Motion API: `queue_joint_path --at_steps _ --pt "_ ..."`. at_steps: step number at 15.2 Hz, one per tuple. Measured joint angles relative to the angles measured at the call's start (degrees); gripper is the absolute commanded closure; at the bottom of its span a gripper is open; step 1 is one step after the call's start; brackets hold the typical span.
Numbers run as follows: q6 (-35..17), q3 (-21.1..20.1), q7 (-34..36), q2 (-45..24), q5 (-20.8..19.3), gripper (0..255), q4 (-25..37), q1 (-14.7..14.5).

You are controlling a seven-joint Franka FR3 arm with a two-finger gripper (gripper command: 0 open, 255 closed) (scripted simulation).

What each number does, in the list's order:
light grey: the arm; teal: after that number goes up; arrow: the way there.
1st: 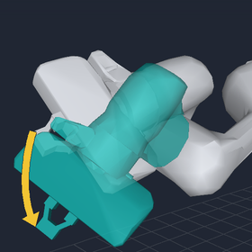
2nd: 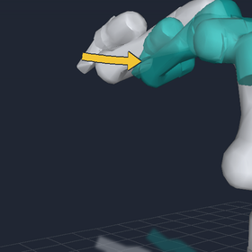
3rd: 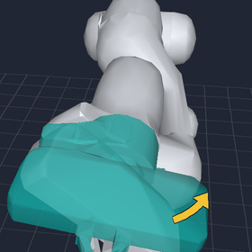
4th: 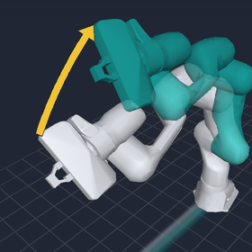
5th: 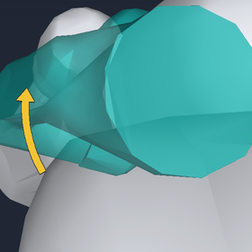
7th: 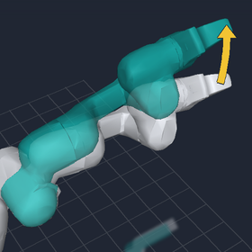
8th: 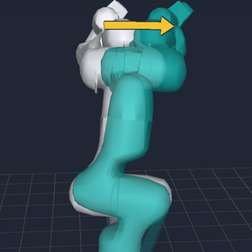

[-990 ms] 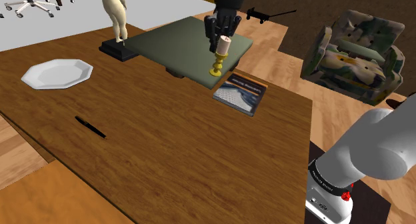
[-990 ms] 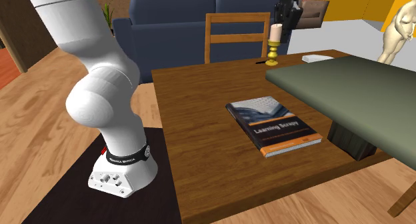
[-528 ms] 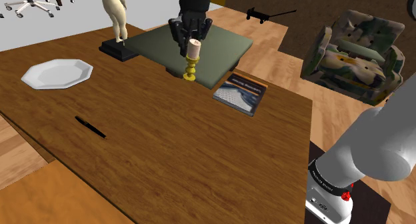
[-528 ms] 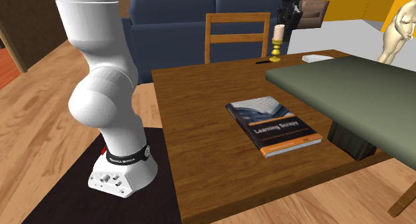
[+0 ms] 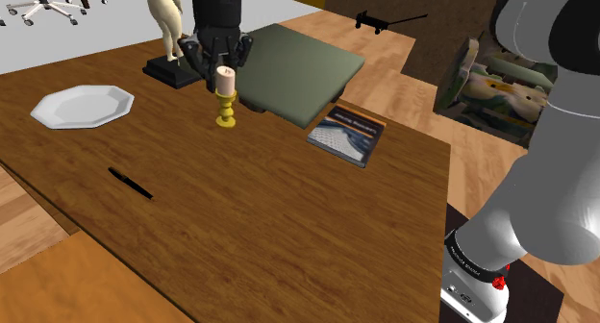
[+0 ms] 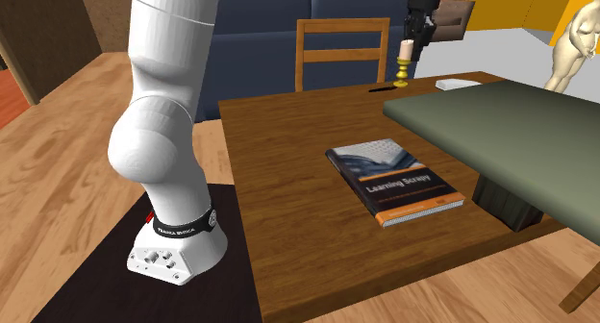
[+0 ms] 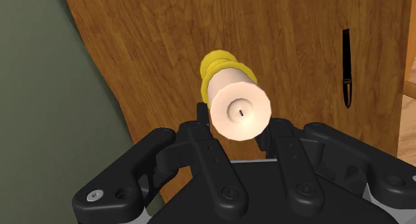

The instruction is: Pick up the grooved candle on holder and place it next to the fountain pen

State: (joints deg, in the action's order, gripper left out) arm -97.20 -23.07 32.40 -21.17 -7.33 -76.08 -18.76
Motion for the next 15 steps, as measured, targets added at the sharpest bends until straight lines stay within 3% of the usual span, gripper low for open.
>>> queue_joint_path --at_steps 2,3,15 --pt "1.77 0.08 1.42 -4.96 -1.78 255 6.46 -2.32" --pt "1.28 0.10 1.69 -5.34 -1.93 255 6.31 -2.52" --pt "-7.58 0.31 2.43 -5.74 -2.26 255 -2.25 -1.97"
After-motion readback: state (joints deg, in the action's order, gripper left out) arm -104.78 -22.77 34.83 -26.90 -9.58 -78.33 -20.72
